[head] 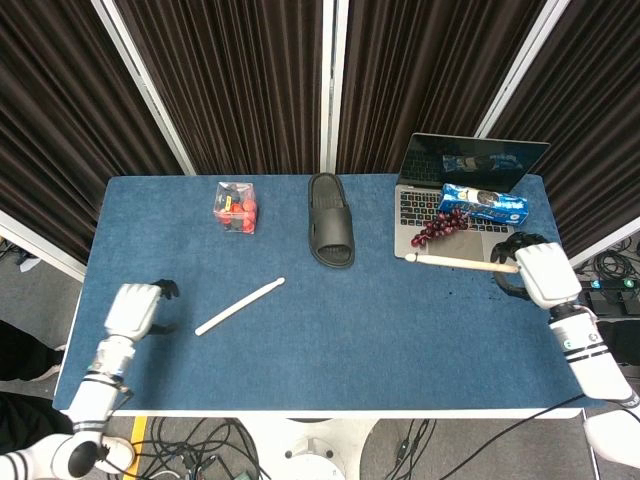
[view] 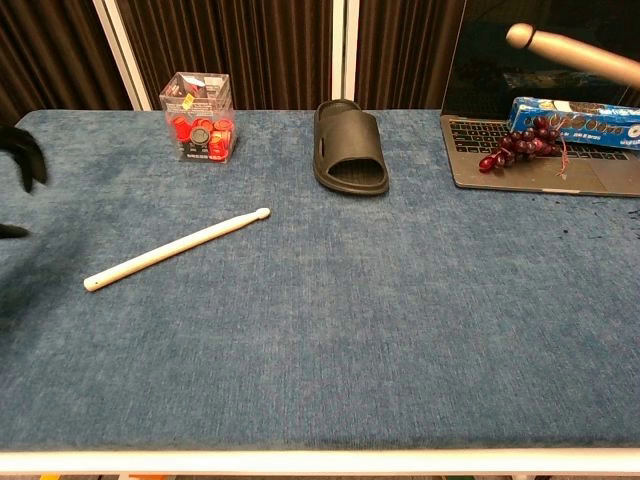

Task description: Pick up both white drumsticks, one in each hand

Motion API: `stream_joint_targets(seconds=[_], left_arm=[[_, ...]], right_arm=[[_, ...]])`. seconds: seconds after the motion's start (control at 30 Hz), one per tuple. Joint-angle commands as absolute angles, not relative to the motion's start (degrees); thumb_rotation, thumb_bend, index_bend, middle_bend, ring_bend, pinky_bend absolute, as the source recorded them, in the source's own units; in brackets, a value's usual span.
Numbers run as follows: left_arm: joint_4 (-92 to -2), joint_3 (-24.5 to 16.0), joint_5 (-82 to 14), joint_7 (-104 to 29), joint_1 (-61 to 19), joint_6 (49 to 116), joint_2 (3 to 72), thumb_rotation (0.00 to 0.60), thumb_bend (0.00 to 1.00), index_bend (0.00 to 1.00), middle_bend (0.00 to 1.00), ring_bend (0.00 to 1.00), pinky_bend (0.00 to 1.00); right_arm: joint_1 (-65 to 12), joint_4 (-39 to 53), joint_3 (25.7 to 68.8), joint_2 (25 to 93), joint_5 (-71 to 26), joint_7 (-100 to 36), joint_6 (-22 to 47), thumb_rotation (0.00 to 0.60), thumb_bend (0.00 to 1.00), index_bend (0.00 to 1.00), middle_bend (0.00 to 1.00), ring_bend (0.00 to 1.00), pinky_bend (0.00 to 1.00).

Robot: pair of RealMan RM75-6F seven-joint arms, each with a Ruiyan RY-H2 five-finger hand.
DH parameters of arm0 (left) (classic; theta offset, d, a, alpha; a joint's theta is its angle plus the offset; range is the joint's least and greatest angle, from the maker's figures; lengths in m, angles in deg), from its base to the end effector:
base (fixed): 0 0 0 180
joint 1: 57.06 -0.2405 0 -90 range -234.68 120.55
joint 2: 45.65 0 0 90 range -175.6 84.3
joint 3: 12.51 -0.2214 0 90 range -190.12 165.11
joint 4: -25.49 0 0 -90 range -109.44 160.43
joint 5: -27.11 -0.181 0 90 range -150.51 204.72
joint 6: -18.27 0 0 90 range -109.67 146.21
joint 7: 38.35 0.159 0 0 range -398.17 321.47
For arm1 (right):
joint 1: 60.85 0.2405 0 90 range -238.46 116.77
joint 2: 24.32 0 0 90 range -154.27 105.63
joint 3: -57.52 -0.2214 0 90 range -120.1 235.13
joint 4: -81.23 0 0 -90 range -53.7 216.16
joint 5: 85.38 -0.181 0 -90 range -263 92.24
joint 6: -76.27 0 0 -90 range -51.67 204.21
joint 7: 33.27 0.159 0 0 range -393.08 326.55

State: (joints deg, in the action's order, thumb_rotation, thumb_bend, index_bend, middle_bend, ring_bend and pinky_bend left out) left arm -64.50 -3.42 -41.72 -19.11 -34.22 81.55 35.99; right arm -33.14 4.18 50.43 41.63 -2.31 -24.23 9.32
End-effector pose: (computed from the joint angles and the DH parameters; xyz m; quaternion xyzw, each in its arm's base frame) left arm -0.2130 0.2749 0.0542 -0.6685 -0.4292 -0.3339 0.5074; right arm -0.2336 -0.3180 0.1651 0.6799 -0.3285 0.3967 0.5220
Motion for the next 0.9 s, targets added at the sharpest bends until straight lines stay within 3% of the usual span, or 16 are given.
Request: stream_joint_targets(seconds=[0.03,0.4,0.77,0.9], left_arm=[[-64.75,-3.13,-35.99,-12.54,-31.29,79.21,41.05,0.600,0.13,0.45,0.46,0.78,0.88],[-62.44,-3.40,-25.36,-1.69,-28.19,81.03,48.75,0.597,0.17,0.47,0.49,0.85,0.92],[-59.73,-3.02,-20.95,2.55,-26.44,84.20,52.05,0.451,0.21,0.49,0.52,0.88,0.93],[-59.47,-3.56,-19.80,4.47,-25.94,84.41,52.01,0.431,0.21,0.49,0.52,0.88,0.93]], right_arm=[[-33.53,3.08,50.06,40.67,-3.22,-25.10,9.67,0.600,0.81,0.55,0.55,0.29,0.35],[-34.11,5.40,51.21,42.08,-3.46,-24.02,11.29,0.600,0.82,0.55,0.54,0.29,0.35],[-34.42,7.06,51.54,43.11,-3.02,-22.47,11.49,0.600,0.82,0.55,0.55,0.29,0.35],[-34.41,7.45,51.58,43.37,-2.90,-22.04,11.63,0.600,0.82,0.55,0.55,0.29,0.35]])
